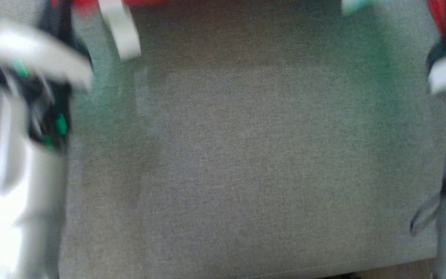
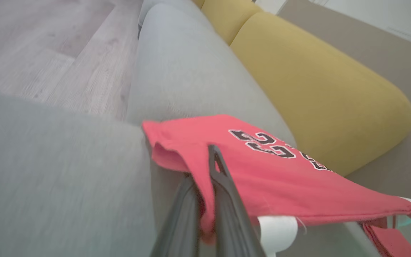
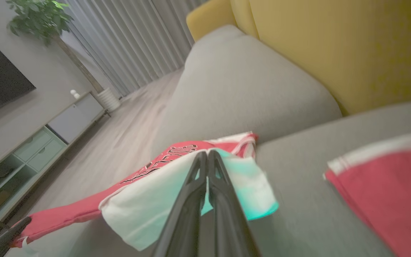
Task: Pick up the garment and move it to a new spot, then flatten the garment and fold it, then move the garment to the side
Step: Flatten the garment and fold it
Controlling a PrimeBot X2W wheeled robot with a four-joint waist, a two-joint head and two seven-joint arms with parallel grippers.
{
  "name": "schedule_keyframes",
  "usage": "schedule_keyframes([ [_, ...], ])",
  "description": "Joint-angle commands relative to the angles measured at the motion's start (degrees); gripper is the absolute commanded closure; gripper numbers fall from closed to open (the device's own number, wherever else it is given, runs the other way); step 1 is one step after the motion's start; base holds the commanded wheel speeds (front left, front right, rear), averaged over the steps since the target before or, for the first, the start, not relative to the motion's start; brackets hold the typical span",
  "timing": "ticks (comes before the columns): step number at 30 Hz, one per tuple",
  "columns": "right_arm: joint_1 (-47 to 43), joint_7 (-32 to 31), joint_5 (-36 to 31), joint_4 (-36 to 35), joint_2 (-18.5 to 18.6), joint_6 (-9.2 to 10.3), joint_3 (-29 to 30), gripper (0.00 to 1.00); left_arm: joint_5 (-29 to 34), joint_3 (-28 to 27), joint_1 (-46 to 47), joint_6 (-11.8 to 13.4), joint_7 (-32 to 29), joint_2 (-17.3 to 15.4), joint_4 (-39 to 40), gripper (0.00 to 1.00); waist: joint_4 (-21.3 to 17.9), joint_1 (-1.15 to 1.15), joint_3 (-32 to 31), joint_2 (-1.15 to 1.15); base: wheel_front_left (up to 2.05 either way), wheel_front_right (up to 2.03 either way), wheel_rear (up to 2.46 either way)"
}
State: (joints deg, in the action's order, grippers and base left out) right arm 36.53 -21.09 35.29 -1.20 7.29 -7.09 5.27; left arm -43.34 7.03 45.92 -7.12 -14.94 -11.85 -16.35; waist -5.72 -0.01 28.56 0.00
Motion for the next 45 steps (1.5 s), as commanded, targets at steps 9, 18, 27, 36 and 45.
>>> schedule_keyframes([
  [9,-26.26,0.1,0.43,-10.02,-2.19,-0.4,0.65,1.0,-3.37,-2.1,-32.53,3.29,2.66,0.67,15.13,1.0,0.62,0.01,-6.9,0.0,0.0,0.0,0.0],
  [18,-44.04,-0.95,-4.92,-14.81,-3.01,-0.4,1.13,1.0,-1.99,-0.09,-53.63,9.91,-0.77,1.12,28.16,1.0,0.34,0.01,-9.34,0.0,0.0,0.0,0.0],
  [27,-44.72,-5.78,-8.47,-16.68,0.71,-0.4,-1.13,1.0,-1.95,2.04,-59.13,14.12,-6.8,0.37,33.93,1.0,0.42,0.01,-9.53,0.0,0.0,0.0,0.0],
  [36,-30.95,-24.04,-3.64,-18.99,14.31,-0.4,-8.5,1.0,-7.43,1.09,-49.74,22.94,-27.49,-4.9,39.25,1.0,1.41,0.01,-8.06,0.0,0.0,0.0,0.0],
  [45,-13.44,-35.47,3.1,-12.85,22.25,-0.4,-15.72,1.0,-12.5,-0.52,-36.59,33.55,-42.41,-6.61,38.72,1.0,1.31,0.01,-5.4,0.0,0.0,0.0,0.0],
])
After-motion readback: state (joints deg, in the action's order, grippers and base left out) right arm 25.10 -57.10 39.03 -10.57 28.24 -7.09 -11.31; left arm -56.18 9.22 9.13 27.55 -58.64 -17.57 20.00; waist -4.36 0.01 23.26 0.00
